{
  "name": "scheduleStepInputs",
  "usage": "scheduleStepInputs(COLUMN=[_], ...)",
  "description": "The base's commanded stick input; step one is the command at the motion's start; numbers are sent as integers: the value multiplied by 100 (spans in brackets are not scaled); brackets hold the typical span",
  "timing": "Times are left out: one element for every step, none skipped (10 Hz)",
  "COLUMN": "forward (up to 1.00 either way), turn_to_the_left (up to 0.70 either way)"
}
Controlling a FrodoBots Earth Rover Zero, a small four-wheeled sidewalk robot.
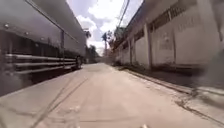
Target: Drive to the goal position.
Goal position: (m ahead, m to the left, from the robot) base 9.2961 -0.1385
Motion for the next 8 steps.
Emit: scheduleStepInputs(forward=[70,70,70,70,70,70,70,70], turn_to_the_left=[0,0,0,0,0,0,0,0])
